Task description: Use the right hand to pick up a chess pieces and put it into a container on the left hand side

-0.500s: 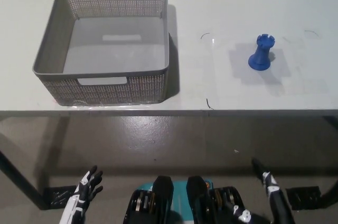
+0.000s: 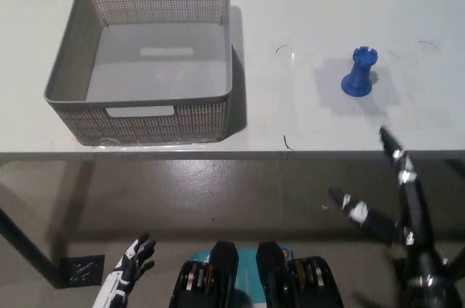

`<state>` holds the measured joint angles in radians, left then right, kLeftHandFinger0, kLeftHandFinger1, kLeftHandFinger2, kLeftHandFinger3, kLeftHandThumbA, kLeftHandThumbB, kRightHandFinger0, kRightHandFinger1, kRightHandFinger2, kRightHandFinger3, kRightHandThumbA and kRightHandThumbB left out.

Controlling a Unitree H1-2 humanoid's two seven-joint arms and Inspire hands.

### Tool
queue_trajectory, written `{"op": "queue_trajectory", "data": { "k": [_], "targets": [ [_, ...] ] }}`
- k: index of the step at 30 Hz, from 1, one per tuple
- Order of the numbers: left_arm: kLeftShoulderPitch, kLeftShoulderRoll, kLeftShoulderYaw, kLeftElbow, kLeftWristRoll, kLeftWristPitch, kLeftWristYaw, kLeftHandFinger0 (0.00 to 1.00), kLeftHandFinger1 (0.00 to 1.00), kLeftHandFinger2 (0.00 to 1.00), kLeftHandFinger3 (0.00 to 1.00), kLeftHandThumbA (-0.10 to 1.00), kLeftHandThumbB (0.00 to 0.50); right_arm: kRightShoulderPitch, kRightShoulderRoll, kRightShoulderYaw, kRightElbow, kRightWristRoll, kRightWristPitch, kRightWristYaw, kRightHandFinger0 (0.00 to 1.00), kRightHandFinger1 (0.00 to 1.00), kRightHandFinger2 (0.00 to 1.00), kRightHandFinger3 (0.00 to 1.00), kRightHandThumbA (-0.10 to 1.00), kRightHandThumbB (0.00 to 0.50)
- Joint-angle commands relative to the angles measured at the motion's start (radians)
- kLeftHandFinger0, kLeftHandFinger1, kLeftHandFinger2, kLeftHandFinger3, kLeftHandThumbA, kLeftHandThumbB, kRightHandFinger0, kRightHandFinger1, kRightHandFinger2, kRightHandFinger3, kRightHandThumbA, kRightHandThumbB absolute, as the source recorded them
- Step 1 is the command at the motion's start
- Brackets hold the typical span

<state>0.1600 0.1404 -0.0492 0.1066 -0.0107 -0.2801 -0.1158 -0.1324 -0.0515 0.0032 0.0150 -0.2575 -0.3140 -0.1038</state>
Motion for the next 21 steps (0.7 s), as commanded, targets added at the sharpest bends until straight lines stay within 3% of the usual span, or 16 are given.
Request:
{"op": "queue_trajectory", "data": {
  "k": [1,3,9,21],
  "targets": [
    [0.000,0.011,-0.002,-0.019,-0.007,-0.015,-0.018,1.00,1.00,1.00,1.00,1.00,0.282,-0.121,-0.015,-0.053,-0.029,0.012,0.114,-0.022,1.00,1.00,1.00,1.00,1.00,0.374],
    [-0.003,0.012,-0.004,-0.021,-0.009,-0.015,-0.022,1.00,1.00,1.00,1.00,1.00,0.253,-0.181,-0.025,-0.075,-0.013,0.008,0.156,-0.022,1.00,1.00,1.00,1.00,1.00,0.373],
    [-0.016,0.010,-0.007,-0.018,0.001,-0.011,-0.023,1.00,1.00,1.00,1.00,1.00,0.241,-0.389,-0.065,-0.134,0.137,0.016,0.229,-0.048,1.00,1.00,1.00,1.00,1.00,0.334],
    [-0.046,0.010,-0.028,-0.009,-0.001,0.004,-0.048,1.00,1.00,1.00,1.00,1.00,0.215,-0.657,-0.147,-0.186,0.601,0.055,0.170,-0.112,1.00,1.00,1.00,1.00,0.97,0.361]
  ]
}}
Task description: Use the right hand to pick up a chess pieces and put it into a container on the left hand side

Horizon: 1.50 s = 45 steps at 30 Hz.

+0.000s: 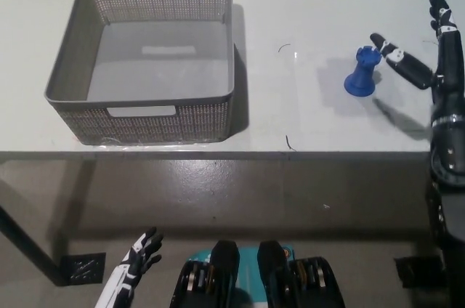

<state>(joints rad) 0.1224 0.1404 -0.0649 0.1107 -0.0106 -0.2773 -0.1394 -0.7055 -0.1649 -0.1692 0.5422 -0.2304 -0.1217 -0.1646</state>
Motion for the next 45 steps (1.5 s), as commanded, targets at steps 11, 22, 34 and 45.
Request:
{"op": "queue_trajectory", "data": {
  "k": [11,22,34,45],
  "targets": [
    [-0.021,0.013,-0.008,-0.007,-0.001,-0.005,-0.023,1.00,1.00,1.00,1.00,1.00,0.206,-0.271,-0.053,0.030,0.431,0.038,-0.077,-0.068,1.00,1.00,1.00,1.00,0.98,0.363],
    [-0.031,0.012,-0.008,-0.007,-0.003,0.001,-0.026,1.00,1.00,1.00,1.00,1.00,0.214,-0.379,-0.039,0.064,0.640,0.055,-0.104,-0.077,1.00,1.00,1.00,1.00,0.98,0.421],
    [-0.029,0.015,-0.004,-0.016,-0.014,0.028,-0.031,1.00,1.00,1.00,1.00,1.00,0.222,-0.383,-0.021,0.092,0.755,0.058,-0.106,-0.072,1.00,1.00,1.00,1.00,0.99,0.451],
    [-0.038,0.013,-0.002,0.005,-0.008,0.008,-0.026,1.00,1.00,1.00,1.00,1.00,0.226,-0.355,-0.025,0.111,0.824,0.058,-0.098,-0.065,1.00,1.00,1.00,1.00,0.94,0.438]
  ]
}}
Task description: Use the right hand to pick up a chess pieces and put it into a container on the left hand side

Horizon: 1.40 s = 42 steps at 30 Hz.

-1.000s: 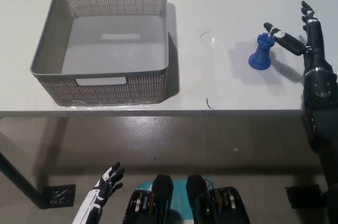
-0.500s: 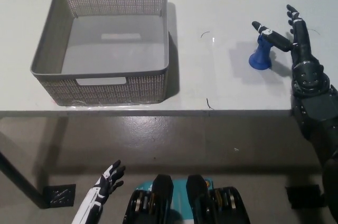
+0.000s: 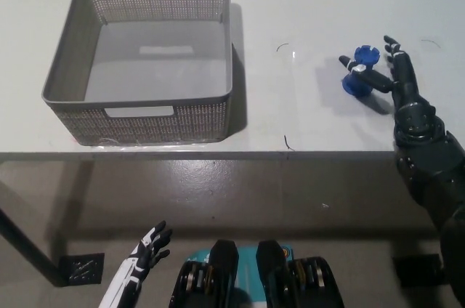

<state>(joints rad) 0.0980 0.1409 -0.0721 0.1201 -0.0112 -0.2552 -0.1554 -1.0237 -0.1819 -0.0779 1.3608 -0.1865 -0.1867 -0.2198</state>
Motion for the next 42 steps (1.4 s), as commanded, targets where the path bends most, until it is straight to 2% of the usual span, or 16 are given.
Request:
{"op": "queue_trajectory", "data": {
  "k": [1,9,20,24,33,35,42],
  "targets": [
    [-0.014,0.013,0.006,-0.002,-0.007,-0.019,-0.010,1.00,1.00,1.00,1.00,1.00,0.225,-0.034,-0.008,0.027,0.009,0.009,-0.030,-0.013,1.00,1.00,1.00,1.00,0.94,0.440],
    [-0.014,0.013,0.007,-0.006,-0.014,-0.004,-0.015,1.00,1.00,1.00,1.00,1.00,0.223,-0.001,-0.009,0.060,0.026,0.014,-0.021,-0.015,1.00,1.00,1.00,1.00,0.89,0.419],
    [-0.027,0.014,0.002,-0.004,-0.013,-0.011,-0.022,1.00,1.00,1.00,1.00,1.00,0.231,-0.027,-0.008,0.066,0.040,0.027,-0.002,-0.003,1.00,1.00,1.00,1.00,0.84,0.453],
    [-0.030,0.013,0.003,-0.004,-0.011,-0.012,-0.022,1.00,1.00,1.00,1.00,1.00,0.227,-0.043,-0.004,0.079,0.048,0.016,0.011,-0.004,1.00,1.00,1.00,1.00,0.86,0.475],
    [-0.038,0.016,-0.001,-0.016,-0.013,-0.001,-0.037,1.00,1.00,1.00,1.00,1.00,0.234,-0.056,0.010,0.101,0.061,0.019,0.029,0.003,1.00,1.00,1.00,1.00,0.84,0.465],
    [-0.037,0.016,-0.002,-0.018,-0.006,0.001,-0.035,1.00,1.00,1.00,1.00,1.00,0.239,-0.060,0.010,0.109,0.066,0.015,0.038,0.006,1.00,1.00,1.00,1.00,0.86,0.484],
    [-0.039,0.015,-0.004,-0.023,-0.011,0.005,-0.041,1.00,1.00,1.00,1.00,1.00,0.225,-0.070,0.009,0.114,0.070,0.024,0.055,0.008,1.00,1.00,1.00,1.00,0.82,0.500]
  ]
}}
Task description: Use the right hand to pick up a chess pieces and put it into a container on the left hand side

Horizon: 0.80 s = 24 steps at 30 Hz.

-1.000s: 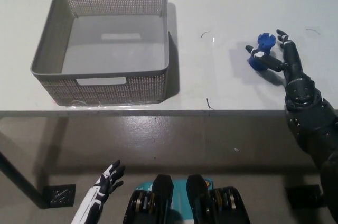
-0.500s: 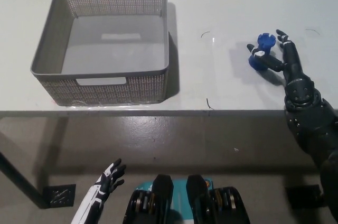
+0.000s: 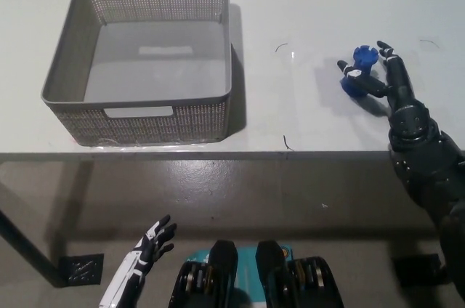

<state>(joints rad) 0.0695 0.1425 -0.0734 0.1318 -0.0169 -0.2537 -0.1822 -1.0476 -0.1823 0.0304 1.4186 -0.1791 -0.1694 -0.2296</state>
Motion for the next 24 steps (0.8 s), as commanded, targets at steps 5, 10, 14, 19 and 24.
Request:
{"op": "queue_trajectory", "data": {
  "k": [5,10,14,19,24],
  "targets": [
    [-0.010,0.012,-0.007,-0.039,-0.003,-0.004,-0.018,1.00,1.00,1.00,1.00,1.00,0.230,-0.049,0.009,0.006,0.014,0.018,0.037,0.021,1.00,1.00,1.00,1.00,0.79,0.494],
    [-0.013,0.010,-0.009,-0.046,-0.006,0.007,-0.021,1.00,1.00,1.00,1.00,1.00,0.230,-0.054,0.023,-0.032,0.013,0.046,0.029,-0.096,0.30,0.44,0.51,0.56,0.28,0.346],
    [-0.022,0.012,-0.011,-0.048,-0.003,0.002,-0.022,1.00,1.00,1.00,1.00,1.00,0.242,-0.059,0.024,-0.040,0.012,0.051,-0.005,-0.161,0.00,0.24,0.59,0.43,-0.10,0.152],
    [-0.038,0.017,-0.012,-0.049,-0.005,0.007,-0.026,1.00,1.00,1.00,1.00,1.00,0.249,-0.068,0.023,-0.052,0.009,0.065,-0.033,-0.177,0.00,0.22,0.58,0.49,-0.10,0.152],
    [-0.053,0.023,-0.009,-0.046,0.001,0.007,-0.023,1.00,1.00,1.00,1.00,1.00,0.247,-0.079,0.025,-0.083,0.010,0.092,-0.031,-0.176,0.00,0.26,0.65,0.62,-0.10,0.143]
  ]
}}
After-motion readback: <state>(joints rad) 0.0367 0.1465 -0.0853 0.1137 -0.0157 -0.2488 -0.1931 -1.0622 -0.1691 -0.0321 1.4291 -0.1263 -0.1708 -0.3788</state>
